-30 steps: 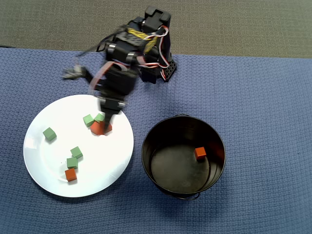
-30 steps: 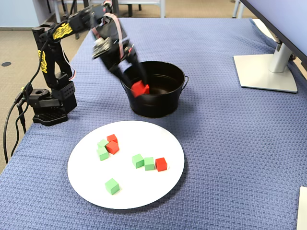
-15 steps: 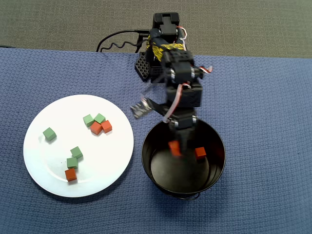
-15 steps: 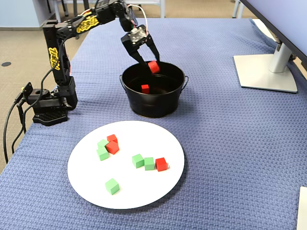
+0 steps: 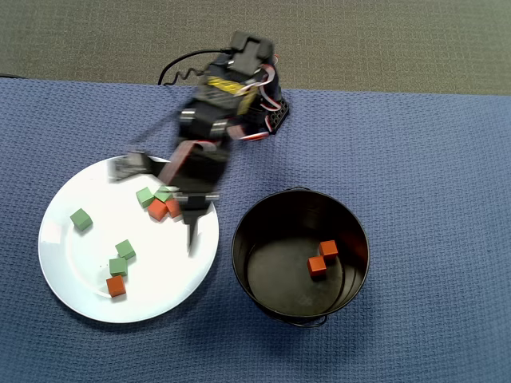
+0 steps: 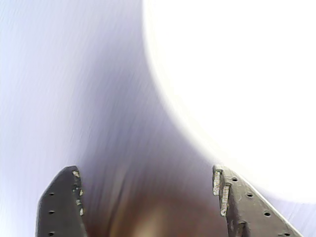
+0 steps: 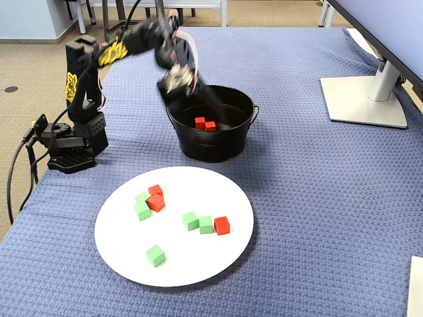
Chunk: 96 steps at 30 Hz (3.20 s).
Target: Pick up the red cubes from the white plate and place them in the black recipient
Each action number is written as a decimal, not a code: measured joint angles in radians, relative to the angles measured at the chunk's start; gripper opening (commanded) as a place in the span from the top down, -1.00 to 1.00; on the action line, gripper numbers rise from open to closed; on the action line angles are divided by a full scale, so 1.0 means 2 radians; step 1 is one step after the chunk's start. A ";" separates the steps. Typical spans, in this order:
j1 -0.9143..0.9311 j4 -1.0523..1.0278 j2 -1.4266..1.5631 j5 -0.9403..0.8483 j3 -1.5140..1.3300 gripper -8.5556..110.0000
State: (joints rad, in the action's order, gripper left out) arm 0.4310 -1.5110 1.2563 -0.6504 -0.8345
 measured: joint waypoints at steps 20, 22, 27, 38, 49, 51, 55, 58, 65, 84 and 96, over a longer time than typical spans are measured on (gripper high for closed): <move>0.097 0.127 -0.149 0.460 0.028 0.54; 0.097 0.137 -0.150 0.492 0.028 0.54; 0.097 0.137 -0.152 0.592 0.028 0.49; 0.084 0.050 -0.244 0.681 0.153 0.49; 0.058 0.011 -0.313 0.670 0.284 0.49; 0.058 0.008 -0.327 0.667 0.301 0.49; 0.058 0.004 -0.362 0.657 0.338 0.49; 0.058 0.004 -0.373 0.648 0.351 0.48; 0.058 0.008 -0.404 0.620 0.377 0.49; 0.059 0.042 -0.427 0.641 0.379 0.48; 0.059 0.042 -0.450 0.653 0.390 0.51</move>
State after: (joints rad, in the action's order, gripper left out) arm 0.5492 -1.4266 0.3559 0.6565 -0.0537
